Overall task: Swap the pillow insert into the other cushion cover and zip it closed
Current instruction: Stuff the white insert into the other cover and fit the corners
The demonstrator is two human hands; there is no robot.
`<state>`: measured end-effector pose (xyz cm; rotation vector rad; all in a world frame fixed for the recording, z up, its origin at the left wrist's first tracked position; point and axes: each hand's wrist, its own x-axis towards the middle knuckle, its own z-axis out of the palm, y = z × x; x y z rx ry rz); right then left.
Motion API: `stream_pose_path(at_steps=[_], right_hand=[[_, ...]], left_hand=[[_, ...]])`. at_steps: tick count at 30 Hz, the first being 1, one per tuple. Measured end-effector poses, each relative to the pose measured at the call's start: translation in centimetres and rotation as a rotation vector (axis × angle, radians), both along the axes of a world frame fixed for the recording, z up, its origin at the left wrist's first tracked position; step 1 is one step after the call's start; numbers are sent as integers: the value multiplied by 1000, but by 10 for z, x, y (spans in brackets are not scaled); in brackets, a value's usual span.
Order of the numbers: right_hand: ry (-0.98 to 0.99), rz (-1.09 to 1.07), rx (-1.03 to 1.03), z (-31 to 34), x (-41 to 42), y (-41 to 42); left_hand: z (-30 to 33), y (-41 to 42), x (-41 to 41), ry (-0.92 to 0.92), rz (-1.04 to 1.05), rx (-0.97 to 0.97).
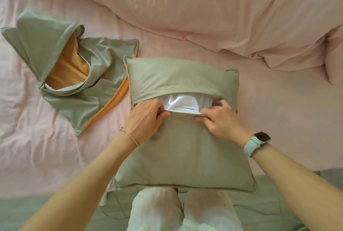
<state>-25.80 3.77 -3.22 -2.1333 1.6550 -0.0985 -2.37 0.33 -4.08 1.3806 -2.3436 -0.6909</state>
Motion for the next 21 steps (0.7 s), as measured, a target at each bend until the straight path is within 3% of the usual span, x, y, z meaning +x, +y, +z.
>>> stream_pose_path(at_steps=[2,5,10,13,21], right_hand=[[-30,-56,-133,5,-5,-1],[-43,-119,-231,8,9,-8],[-75,99,-237,-12,50,-6],[-17,125,-191,-31,51,20],[56,193,-108,-30,47,56]], left_hand=[[4,0,-8,-57,40,-3],[-6,6,-9,-219,39,173],[-13,45,13,-50,2,145],[-11,55,25,65,151,107],[-15,19,27,52,347,-145]])
